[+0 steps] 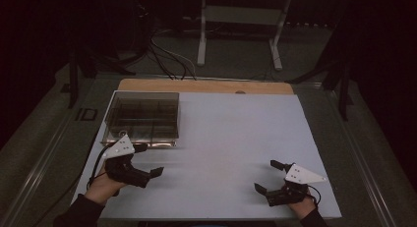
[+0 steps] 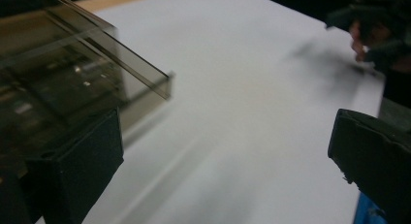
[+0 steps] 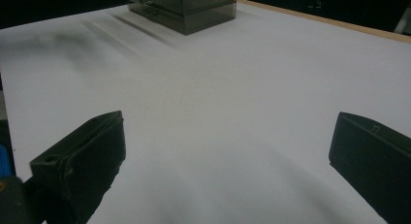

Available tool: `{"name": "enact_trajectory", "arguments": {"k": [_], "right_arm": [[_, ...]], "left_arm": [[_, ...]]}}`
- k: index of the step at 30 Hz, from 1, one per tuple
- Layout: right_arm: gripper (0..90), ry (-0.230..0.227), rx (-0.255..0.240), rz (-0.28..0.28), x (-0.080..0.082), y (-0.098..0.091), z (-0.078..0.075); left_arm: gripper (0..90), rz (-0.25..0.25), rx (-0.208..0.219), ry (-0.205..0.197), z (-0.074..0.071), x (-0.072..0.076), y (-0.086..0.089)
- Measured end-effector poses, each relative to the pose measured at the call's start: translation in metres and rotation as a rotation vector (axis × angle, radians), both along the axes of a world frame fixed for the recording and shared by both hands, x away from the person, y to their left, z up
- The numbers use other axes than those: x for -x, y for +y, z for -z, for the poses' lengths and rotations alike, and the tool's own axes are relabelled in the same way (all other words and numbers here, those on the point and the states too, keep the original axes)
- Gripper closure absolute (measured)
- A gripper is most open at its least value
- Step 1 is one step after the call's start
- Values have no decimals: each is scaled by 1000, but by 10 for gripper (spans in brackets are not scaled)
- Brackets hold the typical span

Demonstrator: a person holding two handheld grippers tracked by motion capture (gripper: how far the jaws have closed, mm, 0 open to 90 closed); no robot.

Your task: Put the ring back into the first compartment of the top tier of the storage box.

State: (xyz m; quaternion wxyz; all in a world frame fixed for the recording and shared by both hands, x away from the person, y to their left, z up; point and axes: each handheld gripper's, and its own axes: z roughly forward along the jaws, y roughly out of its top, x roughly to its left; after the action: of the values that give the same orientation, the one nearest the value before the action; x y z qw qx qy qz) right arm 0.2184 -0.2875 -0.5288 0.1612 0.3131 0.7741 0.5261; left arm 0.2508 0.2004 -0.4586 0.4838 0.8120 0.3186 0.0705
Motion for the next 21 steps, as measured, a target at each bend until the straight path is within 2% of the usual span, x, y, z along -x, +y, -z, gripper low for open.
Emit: {"name": "enact_trajectory", "arguments": {"k": [4, 7, 12, 14, 16, 17, 18, 21], "right_arm": [[0, 1, 2, -1, 0, 0, 0], [0, 1, 4, 0, 0, 0, 0], [0, 3, 5, -1, 0, 0, 1], [0, 4, 5, -1, 0, 0, 1], [0, 5, 5, -2, 0, 0, 1], [0, 5, 6, -2, 0, 0, 1], [0, 4, 7, -3, 0, 0, 1], [0, 3, 8, -5, 0, 1, 1]], "left_arm": [[10, 35, 12, 6, 14, 5, -3], [10, 50, 6, -1, 26, 9, -4], [10, 73, -5, 13, 43, 15, -2], [10, 66, -29, 22, 48, 16, 0], [10, 51, -15, 35, 53, 16, 5], [10, 51, -15, 35, 53, 16, 5], [10, 29, -22, 23, 57, 16, 10], [11, 13, -26, 32, 64, 18, 15]]}}
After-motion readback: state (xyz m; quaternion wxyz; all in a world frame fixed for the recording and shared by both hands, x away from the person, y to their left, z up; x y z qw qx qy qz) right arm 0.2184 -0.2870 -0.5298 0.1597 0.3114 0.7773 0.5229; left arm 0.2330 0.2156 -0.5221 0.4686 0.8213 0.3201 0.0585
